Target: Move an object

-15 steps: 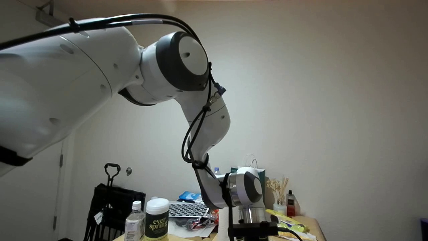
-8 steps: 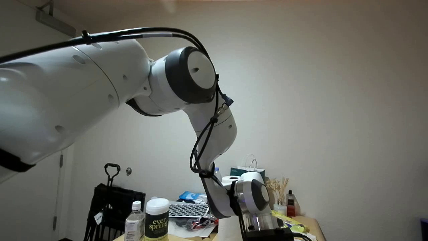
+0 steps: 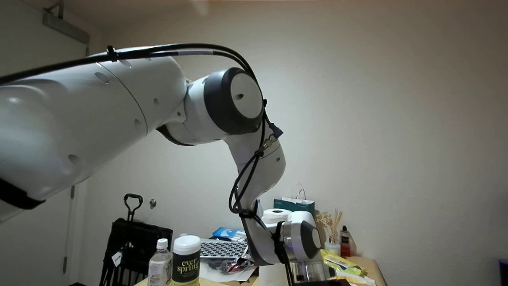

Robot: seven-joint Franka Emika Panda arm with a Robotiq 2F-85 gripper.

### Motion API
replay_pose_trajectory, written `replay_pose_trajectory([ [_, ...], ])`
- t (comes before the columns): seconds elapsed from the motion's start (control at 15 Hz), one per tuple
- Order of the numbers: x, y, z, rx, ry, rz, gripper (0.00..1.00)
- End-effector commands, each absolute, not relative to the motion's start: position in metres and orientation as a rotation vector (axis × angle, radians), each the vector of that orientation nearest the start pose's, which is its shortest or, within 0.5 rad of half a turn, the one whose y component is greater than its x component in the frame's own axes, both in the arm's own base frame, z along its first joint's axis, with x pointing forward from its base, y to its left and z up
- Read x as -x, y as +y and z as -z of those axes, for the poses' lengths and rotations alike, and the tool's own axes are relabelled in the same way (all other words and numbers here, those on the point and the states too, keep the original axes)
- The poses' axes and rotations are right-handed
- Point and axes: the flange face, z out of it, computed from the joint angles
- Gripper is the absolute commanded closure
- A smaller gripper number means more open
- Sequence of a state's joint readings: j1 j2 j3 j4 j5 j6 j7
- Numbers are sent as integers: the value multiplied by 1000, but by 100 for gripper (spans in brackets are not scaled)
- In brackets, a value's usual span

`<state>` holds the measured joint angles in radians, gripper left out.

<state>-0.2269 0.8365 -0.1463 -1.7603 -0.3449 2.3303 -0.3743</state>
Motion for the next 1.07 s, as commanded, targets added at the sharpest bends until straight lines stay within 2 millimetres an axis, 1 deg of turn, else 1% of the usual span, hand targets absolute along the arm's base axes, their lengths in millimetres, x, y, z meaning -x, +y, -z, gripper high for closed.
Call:
replay_pose_trajectory([
  [0.0, -596, -244, -78, 3246, -621, -527, 0],
  [0.2, -613, -254, -87, 3275, -649, -459, 0],
  [0.33, -619, -257, -87, 3291, -591, -477, 0],
  [0.4, -615, -250, -90, 3295, -593, -488, 0],
  [0.47, -618, -252, -90, 3300, -593, -481, 0],
  [0.6, -612, -249, -82, 3262, -618, -495, 0],
  [0.67, -610, -247, -77, 3253, -606, -520, 25],
  [0.73, -609, -246, -74, 3243, -610, -529, 27],
  [0.87, -609, -243, -73, 3230, -594, -546, 41],
  [1.0, -609, -242, -73, 3222, -588, -552, 53],
])
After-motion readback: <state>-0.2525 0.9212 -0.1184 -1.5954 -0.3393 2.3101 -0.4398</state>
